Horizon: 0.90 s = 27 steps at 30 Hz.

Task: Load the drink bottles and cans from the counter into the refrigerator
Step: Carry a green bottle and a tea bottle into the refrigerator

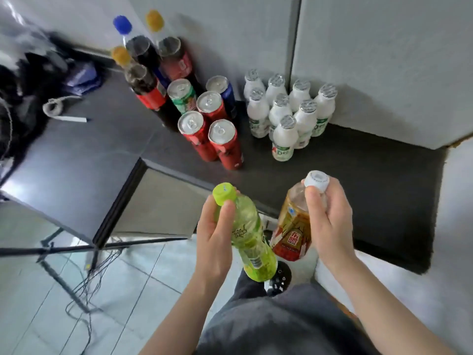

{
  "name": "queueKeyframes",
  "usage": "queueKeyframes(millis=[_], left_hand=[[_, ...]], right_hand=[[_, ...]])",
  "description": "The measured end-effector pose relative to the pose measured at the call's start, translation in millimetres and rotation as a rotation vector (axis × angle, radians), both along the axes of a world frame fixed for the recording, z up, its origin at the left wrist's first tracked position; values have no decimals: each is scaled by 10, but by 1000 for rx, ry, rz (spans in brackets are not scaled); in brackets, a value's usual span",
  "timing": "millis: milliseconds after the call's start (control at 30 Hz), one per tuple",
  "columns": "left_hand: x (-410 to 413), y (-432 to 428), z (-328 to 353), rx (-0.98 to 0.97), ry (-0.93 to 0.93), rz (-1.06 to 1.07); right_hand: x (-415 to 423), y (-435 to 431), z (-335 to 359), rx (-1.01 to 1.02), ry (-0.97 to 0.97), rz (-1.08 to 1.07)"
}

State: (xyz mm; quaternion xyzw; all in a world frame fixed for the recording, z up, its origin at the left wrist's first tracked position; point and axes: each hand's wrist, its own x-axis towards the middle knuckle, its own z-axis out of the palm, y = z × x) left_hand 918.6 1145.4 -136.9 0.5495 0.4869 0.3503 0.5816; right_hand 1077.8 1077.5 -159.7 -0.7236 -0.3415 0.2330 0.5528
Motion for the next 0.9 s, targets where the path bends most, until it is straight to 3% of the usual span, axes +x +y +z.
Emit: queueKeyframes(millis=[367, 533, 900], left_hand=[[-1275, -552, -251, -123, -6, 457], [-1825, -861, -289, -122, -14, 611], [-3910, -1835, -118, -60, -115, 1037]], right_hand=[[-1092, -27, -152, -149, 77, 580], [-1675, -34, -151, -176, 10, 741], [-3757, -303, 41, -142, -21, 1102]])
